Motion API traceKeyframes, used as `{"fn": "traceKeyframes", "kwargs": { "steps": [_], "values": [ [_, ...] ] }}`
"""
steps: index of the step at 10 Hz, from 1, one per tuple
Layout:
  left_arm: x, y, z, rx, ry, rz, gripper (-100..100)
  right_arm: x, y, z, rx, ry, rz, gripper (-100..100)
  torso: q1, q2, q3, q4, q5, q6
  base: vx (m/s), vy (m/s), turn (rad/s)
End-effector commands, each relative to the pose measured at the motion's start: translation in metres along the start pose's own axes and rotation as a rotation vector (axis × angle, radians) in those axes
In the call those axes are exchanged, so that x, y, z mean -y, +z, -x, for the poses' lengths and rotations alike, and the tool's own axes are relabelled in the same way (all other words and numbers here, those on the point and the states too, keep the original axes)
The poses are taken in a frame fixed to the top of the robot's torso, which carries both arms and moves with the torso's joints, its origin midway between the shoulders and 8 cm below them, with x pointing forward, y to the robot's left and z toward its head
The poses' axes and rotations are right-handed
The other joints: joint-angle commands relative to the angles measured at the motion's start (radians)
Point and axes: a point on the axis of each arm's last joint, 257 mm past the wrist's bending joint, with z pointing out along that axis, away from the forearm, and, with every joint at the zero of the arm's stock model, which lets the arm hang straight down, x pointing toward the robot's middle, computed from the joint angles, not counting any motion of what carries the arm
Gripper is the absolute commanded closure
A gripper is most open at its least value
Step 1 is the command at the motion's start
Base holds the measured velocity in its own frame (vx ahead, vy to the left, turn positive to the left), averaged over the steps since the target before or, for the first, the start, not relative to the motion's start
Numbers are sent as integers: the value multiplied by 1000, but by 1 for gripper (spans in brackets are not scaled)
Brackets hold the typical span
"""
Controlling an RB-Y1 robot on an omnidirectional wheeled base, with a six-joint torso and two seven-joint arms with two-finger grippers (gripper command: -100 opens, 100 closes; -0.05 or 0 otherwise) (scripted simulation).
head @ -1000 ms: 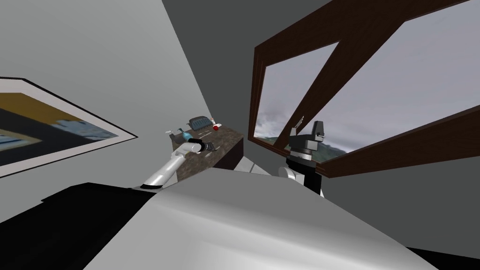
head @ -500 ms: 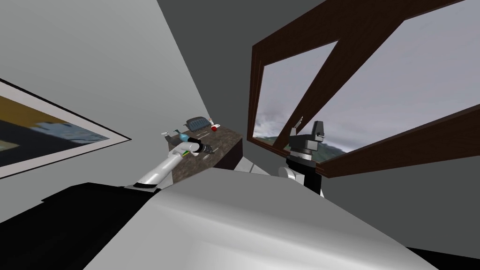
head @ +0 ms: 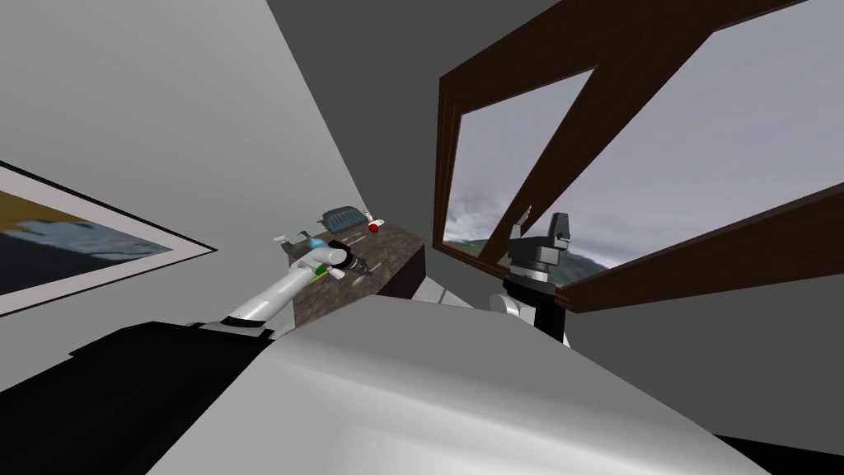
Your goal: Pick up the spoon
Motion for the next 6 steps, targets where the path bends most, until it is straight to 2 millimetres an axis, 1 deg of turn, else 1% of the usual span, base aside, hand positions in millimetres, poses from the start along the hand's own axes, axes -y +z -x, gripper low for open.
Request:
{"fn": "traceKeyframes", "kwargs": {
  "steps": [1,2,3,4,6],
  "values": [
    [-4,-3,13,40,-23,29,-100,0,0,0,0,0,0,0,0,0,0,0,0,0,37,-1,-35],
    [-2,-2,8,23,-14,17,-100,0,0,0,0,0,0,0,0,0,0,0,0,0,16,1,-5],
    [-2,-3,10,27,-16,20,0,0,0,0,0,0,0,0,0,1,1,0,0,0,0,0,0],
    [0,1,19,26,-20,23,-100,0,0,0,0,0,0,0,0,2,1,0,0,0,8,-27,-46],
    [2,4,29,26,-25,24,-100,0,0,0,0,0,0,0,-3,2,1,0,-1,0,18,-47,-42]
  ]
}}
